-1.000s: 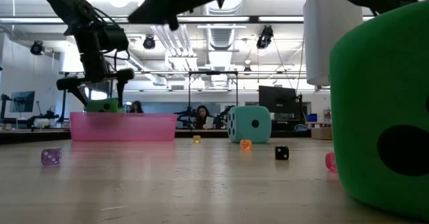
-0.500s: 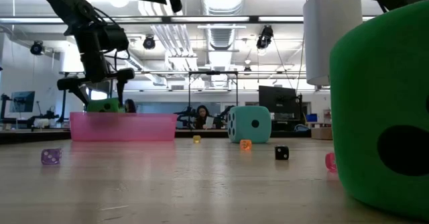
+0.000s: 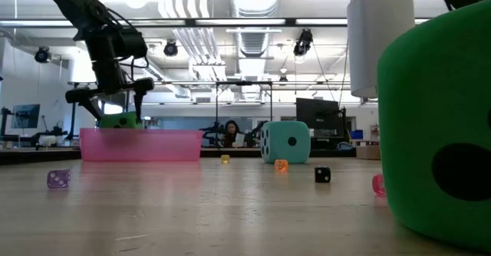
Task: Pick & Place Dice
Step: Put the top big green dice into the red bin
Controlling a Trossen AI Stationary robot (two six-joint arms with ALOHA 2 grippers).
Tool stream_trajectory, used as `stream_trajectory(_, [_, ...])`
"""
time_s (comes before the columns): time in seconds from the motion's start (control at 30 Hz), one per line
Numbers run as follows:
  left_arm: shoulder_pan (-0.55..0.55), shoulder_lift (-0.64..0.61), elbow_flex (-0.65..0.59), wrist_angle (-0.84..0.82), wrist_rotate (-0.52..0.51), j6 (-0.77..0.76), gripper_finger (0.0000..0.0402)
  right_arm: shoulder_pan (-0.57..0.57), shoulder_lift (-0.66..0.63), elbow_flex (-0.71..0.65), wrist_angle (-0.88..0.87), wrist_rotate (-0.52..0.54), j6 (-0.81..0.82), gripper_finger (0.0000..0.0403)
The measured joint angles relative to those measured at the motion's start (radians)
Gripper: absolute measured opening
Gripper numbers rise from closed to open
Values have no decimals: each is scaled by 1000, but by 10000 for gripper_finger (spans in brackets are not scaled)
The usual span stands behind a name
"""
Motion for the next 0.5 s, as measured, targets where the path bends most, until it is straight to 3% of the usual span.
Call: stream_trajectory(0.5, [0, 0, 0, 2, 0, 0, 392, 3, -264, -75, -256, -4, -18, 8])
